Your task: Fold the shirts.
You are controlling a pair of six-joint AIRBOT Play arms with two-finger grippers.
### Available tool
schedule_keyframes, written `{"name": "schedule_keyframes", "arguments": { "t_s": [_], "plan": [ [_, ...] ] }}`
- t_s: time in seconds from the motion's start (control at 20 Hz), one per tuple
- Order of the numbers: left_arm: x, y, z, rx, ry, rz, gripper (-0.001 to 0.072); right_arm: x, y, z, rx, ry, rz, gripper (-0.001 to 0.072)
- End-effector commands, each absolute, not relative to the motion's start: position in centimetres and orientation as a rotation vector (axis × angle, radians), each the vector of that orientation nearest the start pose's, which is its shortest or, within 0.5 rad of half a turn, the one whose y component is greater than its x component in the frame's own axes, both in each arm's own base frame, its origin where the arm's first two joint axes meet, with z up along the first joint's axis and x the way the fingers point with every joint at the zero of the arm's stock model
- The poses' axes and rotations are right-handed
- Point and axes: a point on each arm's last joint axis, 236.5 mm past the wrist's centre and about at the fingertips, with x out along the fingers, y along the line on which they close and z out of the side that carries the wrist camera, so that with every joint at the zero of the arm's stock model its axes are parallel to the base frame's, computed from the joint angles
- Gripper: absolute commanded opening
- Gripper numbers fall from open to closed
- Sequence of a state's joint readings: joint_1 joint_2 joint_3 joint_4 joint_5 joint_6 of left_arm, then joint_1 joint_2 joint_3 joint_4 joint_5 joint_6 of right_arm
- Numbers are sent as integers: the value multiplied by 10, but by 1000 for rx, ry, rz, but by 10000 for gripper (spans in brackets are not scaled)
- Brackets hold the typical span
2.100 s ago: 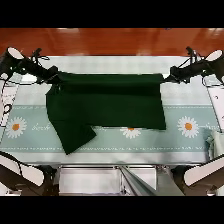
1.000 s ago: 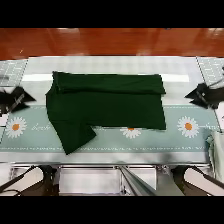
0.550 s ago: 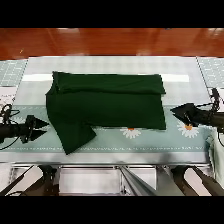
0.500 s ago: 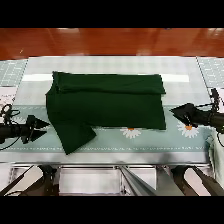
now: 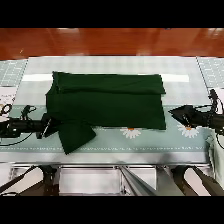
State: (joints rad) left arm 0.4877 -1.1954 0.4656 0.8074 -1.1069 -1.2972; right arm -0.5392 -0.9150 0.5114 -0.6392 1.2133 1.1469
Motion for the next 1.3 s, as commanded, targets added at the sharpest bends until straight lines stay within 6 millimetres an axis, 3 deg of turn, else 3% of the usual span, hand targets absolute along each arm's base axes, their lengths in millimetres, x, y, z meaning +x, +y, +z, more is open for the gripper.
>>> {"name": "schedule_keyframes", "arguments": {
  "t_s": [0.0, 0.1, 0.2, 0.25, 0.4, 0.55, 0.9, 1.1, 1.25],
  "plan": [
    [255, -47, -111, -947, 1430, -65, 57, 281, 36, -9, 912, 1086, 236, 410],
    [259, -50, -102, -936, 1434, -100, 25, 273, 15, -20, 893, 1105, 164, 410],
    [261, -51, -94, -923, 1439, -132, 25, 244, -20, -48, 866, 1215, -14, 410],
    [263, -51, -92, -920, 1437, -139, 25, 230, -28, -61, 881, 1261, -86, 410],
    [265, -50, -91, -917, 1429, -135, 25, 216, -10, -78, 968, 1335, -76, 409],
    [264, -50, -91, -916, 1430, -138, 25, 223, 7, -85, 1035, 1364, 19, 409],
    [266, -48, -92, -913, 1421, -130, 25, 237, 24, -97, 1183, 1371, 97, 409],
    [267, -47, -92, -911, 1416, -126, 25, 241, 34, -108, 1137, 1404, 121, 405],
    [267, -47, -92, -911, 1416, -126, 25, 260, 53, -113, 1070, 1428, 146, 405]
  ]
}}
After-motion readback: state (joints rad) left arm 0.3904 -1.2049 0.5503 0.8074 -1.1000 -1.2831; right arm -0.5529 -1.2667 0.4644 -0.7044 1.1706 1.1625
